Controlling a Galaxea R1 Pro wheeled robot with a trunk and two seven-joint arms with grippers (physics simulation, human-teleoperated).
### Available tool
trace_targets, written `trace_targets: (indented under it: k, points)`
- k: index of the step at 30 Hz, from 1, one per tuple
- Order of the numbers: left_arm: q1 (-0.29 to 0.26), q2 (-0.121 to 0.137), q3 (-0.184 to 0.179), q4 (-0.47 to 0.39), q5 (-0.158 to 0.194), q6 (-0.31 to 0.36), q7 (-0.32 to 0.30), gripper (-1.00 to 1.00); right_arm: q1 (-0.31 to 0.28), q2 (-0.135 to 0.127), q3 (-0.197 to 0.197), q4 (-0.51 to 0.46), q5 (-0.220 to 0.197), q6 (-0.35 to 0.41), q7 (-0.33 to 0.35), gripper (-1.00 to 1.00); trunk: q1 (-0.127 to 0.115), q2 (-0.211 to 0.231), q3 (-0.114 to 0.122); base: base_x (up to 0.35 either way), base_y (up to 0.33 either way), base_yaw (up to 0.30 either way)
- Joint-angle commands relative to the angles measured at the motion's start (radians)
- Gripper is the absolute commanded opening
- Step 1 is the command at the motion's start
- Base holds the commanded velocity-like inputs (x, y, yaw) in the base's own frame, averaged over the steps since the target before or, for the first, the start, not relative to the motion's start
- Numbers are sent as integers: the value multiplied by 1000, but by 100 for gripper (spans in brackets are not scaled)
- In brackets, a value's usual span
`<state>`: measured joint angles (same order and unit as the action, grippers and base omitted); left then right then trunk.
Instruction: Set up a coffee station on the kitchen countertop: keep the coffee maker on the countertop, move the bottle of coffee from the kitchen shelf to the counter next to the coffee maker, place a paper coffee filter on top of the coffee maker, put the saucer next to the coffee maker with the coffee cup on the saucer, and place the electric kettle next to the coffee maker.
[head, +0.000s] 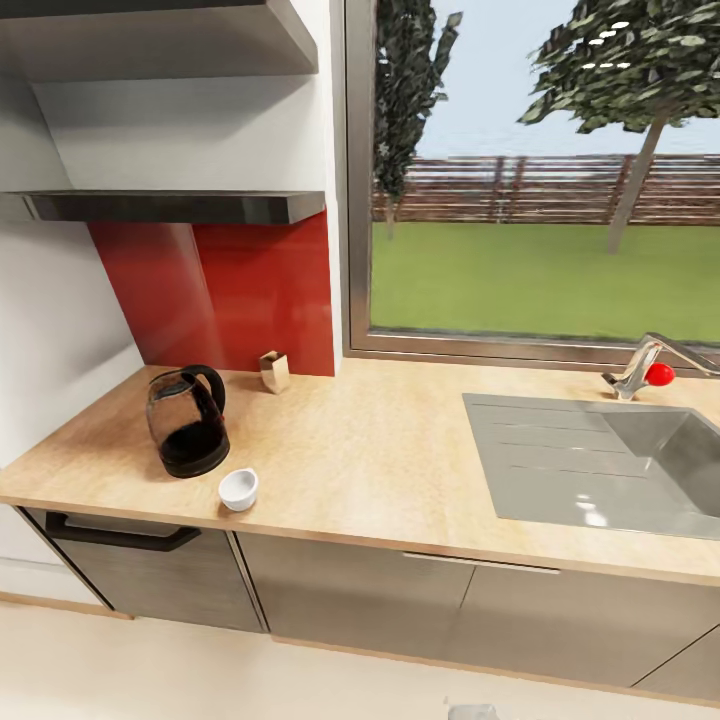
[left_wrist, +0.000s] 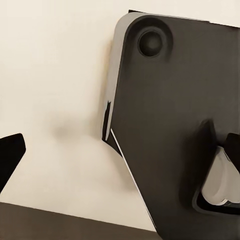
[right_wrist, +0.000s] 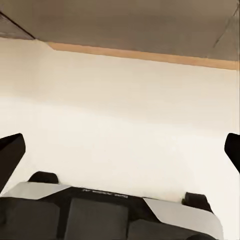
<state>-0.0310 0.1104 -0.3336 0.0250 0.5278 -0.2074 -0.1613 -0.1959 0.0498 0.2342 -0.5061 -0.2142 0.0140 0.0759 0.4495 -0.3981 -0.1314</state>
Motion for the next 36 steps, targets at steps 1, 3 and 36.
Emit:
trace_targets:
  k: [1, 3, 36]
  points:
    - [-1, 0, -7, 3, 11, -4, -6, 100, 0, 7, 3, -37, -10, 1, 1, 100, 1, -2, -2, 0, 0, 0]
    - [-1, 0, -7, 3, 11, -4, -6, 100, 0, 17, 3, -92, -10, 1, 1, 100, 1, -2, -2, 0, 0, 0]
    - [-1, -10, -9, 3, 12, -4, -6, 100, 0, 86, 370, -825, -14, 14, -9, 100, 1, -2, -2, 0, 0, 0]
